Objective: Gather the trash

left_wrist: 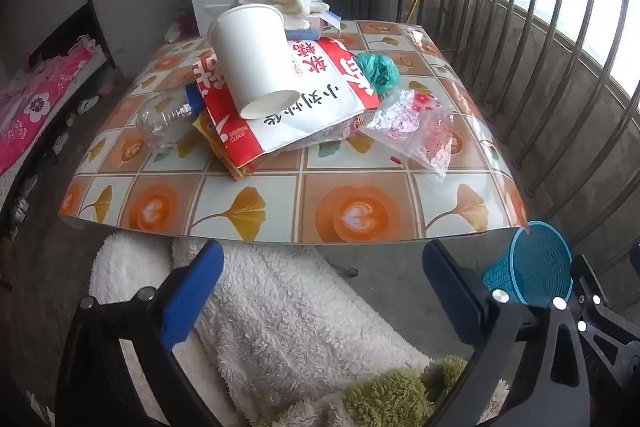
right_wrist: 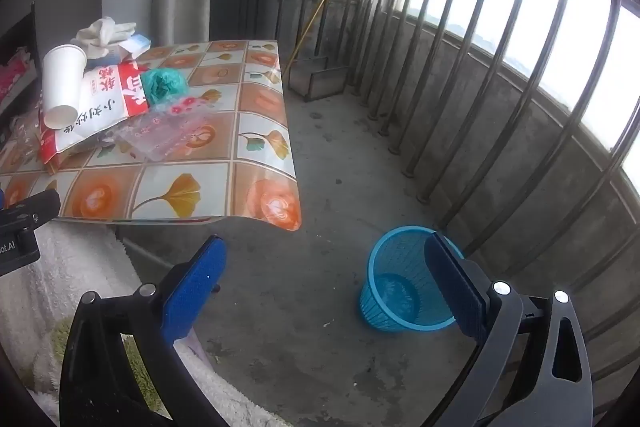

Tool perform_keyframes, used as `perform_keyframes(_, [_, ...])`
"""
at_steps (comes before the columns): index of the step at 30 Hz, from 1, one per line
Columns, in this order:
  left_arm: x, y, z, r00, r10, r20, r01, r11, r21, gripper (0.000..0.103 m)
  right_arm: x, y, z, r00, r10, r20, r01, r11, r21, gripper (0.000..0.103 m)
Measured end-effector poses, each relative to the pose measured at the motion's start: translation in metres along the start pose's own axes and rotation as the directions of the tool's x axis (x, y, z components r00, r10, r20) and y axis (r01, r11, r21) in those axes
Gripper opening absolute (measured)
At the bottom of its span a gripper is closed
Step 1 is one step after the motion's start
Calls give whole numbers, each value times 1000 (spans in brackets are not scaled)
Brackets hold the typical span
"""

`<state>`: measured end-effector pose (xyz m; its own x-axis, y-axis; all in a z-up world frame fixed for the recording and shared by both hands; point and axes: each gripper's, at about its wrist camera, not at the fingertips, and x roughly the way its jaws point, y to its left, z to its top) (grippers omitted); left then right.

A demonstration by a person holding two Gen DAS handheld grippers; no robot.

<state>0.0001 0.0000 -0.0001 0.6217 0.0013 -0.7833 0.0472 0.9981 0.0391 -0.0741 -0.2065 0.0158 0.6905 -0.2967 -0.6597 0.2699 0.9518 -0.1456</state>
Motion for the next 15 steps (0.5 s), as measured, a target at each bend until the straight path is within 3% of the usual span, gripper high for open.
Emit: perform_keyframes(15, [-5,-6,0,1000,-20,9,19,999,29,98,-7,-9,-1,999,-35,-11,35,999,8,95])
